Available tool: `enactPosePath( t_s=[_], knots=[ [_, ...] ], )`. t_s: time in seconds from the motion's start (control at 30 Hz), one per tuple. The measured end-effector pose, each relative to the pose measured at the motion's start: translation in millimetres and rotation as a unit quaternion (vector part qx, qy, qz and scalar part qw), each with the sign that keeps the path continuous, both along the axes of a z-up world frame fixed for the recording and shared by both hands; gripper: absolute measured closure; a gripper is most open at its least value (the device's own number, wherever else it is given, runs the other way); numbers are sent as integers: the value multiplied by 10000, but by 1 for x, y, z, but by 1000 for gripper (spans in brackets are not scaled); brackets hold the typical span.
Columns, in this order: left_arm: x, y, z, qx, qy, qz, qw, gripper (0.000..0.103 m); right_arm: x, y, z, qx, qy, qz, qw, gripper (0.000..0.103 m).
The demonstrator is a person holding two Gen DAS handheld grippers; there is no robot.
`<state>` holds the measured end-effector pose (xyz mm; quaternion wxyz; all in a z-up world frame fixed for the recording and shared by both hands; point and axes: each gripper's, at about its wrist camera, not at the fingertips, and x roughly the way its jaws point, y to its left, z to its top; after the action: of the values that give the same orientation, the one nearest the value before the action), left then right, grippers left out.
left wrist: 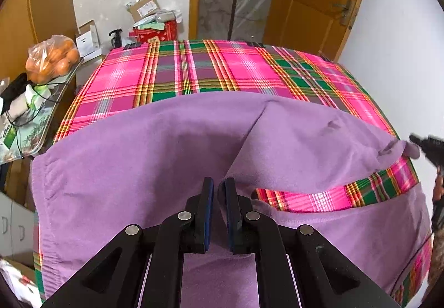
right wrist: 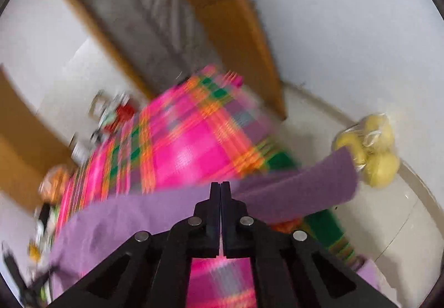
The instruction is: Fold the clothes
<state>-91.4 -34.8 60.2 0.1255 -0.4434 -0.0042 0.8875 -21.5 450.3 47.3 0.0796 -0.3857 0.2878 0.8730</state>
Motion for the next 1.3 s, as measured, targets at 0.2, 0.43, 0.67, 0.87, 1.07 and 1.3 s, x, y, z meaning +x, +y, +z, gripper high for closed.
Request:
enactPosePath(
  t_s=[0.2,0.43,0.67,0.87,1.07,1.3],
  knots=[
    [-1,-6,1,82,0,94,9999,94,7,-57,-24,-680,-152,997,9926,94],
    [1,-9,1,101,7,153,9998,95,-13,-121,-40,-975,-238,1841,9778,82],
    [14,13,8,73,7,-250,9997,89,-31,-139,-43,-1276,26,1752,9762,62],
    [24,57,3,-370,196,-859,9954,80,-28,-106,-43,-1162,213,798,9898,64],
    [25,110,-12,-620,216,-1634,9844,77,-23,-72,-47,-1258,272,404,9909,78],
    [25,152,-32,-1158,296,-2120,9699,74,-22,-64,-46,-1387,432,275,9890,91]
  ],
)
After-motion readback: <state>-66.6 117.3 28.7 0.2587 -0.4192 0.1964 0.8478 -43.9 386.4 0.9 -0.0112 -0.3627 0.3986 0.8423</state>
